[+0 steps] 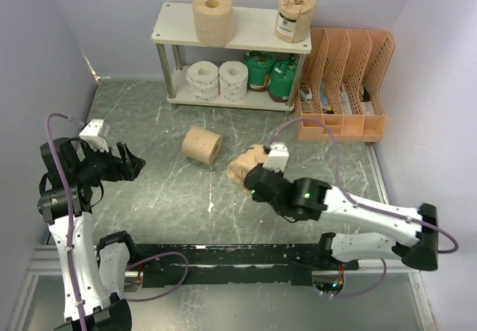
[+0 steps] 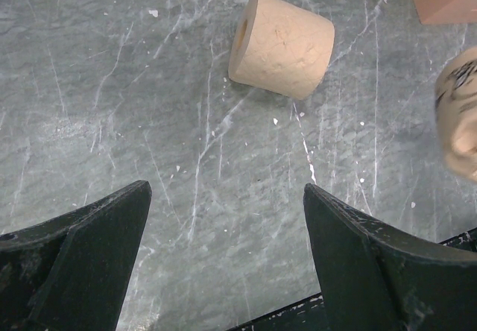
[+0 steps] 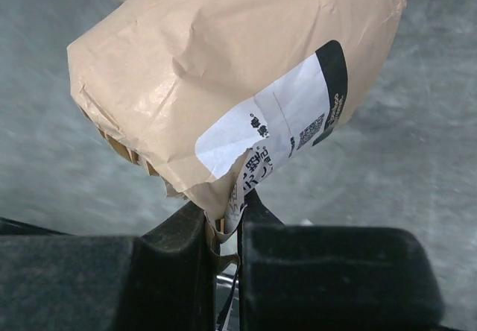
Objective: Place and organize the paper towels onto the shelf
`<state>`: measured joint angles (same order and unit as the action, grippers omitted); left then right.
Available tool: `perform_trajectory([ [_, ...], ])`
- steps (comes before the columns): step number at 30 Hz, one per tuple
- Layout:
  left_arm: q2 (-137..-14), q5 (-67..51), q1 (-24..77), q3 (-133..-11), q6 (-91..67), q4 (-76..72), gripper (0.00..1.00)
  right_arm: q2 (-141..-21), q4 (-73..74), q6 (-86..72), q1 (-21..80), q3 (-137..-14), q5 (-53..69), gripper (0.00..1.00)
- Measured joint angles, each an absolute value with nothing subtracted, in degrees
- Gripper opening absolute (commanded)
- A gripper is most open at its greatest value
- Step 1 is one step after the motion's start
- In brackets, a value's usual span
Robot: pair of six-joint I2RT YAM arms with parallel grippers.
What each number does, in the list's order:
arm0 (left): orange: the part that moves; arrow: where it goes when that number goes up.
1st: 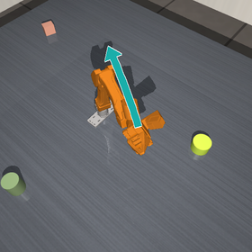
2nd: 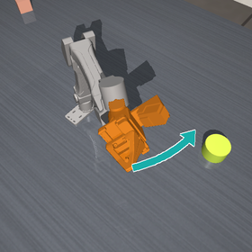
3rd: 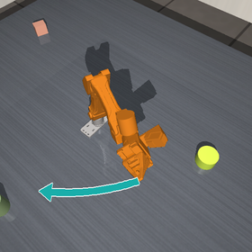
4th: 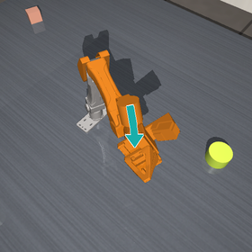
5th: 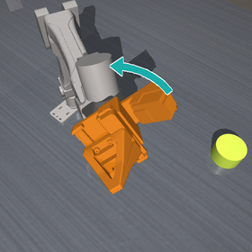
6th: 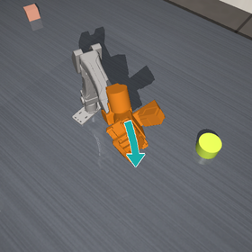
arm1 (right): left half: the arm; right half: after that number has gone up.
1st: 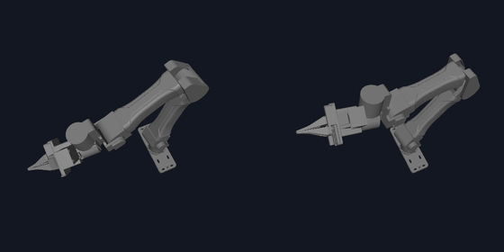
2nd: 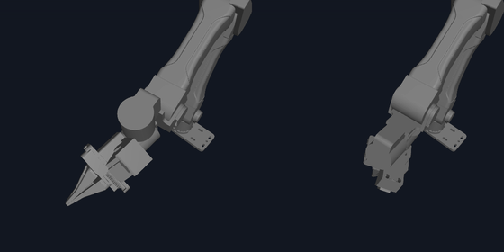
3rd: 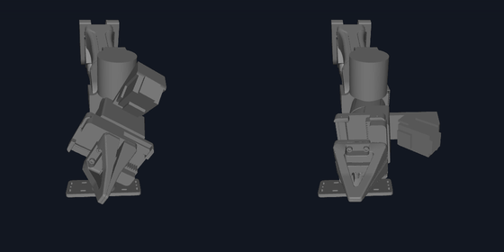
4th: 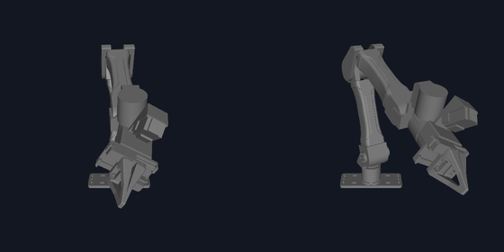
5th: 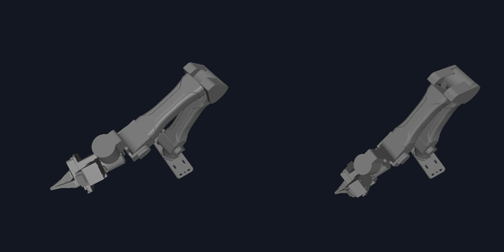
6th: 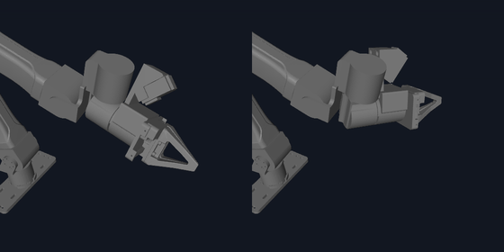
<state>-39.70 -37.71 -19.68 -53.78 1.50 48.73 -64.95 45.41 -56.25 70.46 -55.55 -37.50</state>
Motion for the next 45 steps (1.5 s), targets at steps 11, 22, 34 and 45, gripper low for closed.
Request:
perform_trajectory([
  [11, -40.1, -37.7, -19.7, -53.8, 1.5, 48.7, 0.95, -64.1, 23.6, -54.6, 56.6, -65.1, -29.8, 0.0],
  [22, -43.5, -37.7, -19.7, -53.8, 1.5, 48.7, 0.95, -89.5, 9.0, -64.3, 32.5, -103.0, -9.5, 0.0],
  [34, -44.7, -37.6, -19.7, -53.8, 1.5, 48.8, 0.95, -114.6, 11.1, -81.3, 23.6, -128.4, 0.4, 0.0],
  [45, -45.1, -37.6, -19.7, -53.8, 1.5, 48.7, 0.95, -110.0, 14.9, -84.8, 22.2, -121.3, -3.5, 0.48],
])
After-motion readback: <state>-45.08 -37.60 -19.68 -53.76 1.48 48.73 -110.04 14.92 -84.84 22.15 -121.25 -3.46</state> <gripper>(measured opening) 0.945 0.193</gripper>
